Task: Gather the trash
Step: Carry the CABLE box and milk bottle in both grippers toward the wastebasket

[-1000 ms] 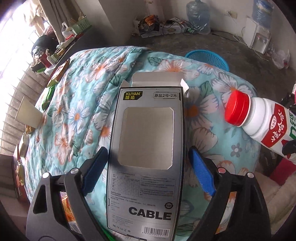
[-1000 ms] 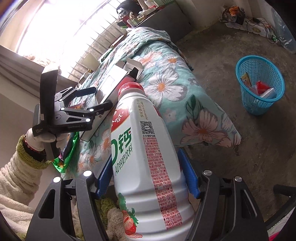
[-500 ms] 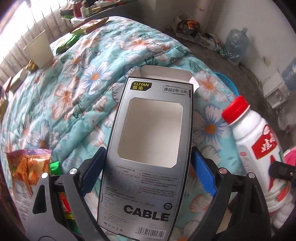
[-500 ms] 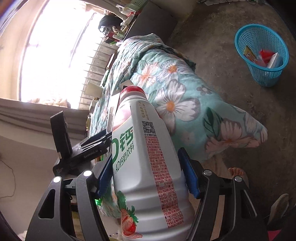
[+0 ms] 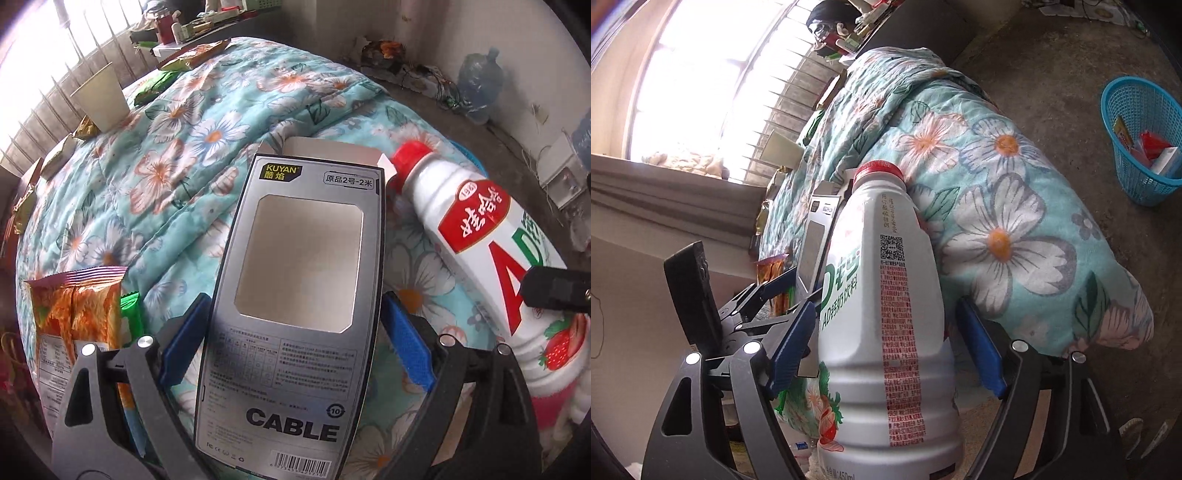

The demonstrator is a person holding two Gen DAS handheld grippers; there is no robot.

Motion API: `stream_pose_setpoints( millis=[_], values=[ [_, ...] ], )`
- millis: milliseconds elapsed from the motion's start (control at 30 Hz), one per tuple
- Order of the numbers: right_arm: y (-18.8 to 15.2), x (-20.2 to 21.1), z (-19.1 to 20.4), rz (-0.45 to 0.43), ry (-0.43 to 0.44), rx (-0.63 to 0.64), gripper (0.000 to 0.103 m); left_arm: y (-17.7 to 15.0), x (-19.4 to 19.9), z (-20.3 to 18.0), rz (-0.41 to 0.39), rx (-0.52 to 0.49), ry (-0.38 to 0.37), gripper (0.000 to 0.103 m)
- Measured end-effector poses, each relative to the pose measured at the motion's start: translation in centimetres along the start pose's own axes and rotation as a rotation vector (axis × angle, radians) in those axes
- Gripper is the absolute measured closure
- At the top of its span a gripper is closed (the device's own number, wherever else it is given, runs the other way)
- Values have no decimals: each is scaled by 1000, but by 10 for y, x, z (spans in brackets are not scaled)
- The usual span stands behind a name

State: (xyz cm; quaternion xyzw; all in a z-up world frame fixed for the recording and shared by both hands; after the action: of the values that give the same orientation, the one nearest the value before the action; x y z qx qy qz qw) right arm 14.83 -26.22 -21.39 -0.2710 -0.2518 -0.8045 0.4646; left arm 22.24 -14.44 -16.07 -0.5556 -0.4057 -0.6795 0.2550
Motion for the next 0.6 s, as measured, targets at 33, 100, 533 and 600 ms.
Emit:
stream_pose_setpoints(
  millis=[33,100,533,600],
  values=[
    [0,0,-2,14,2,4,26,-1,0,1,-2,-5,2,16],
    [1,-2,-1,39,14,8,26,-4,2,2,1,-13,2,16],
    [5,-6,-7,68,51,-28,38,-7,2,5,17,4,-23,18],
    [5,-3,-11,54,85,-60,40,-8,3,6,12,13,-29,18]
  ],
)
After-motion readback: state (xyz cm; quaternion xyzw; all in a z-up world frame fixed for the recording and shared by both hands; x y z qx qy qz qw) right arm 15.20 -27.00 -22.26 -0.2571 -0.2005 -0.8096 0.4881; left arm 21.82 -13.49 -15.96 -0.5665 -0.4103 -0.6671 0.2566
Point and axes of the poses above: each gripper's, at about its wrist camera, not at the fingertips, and x roughly against the way its jaws point, z to its left, y to its top, the point moved 8 cm from there along -x, roughly the way its jaws point, and after that the axes turned 6 degrees about z, right-handed, at the moved point
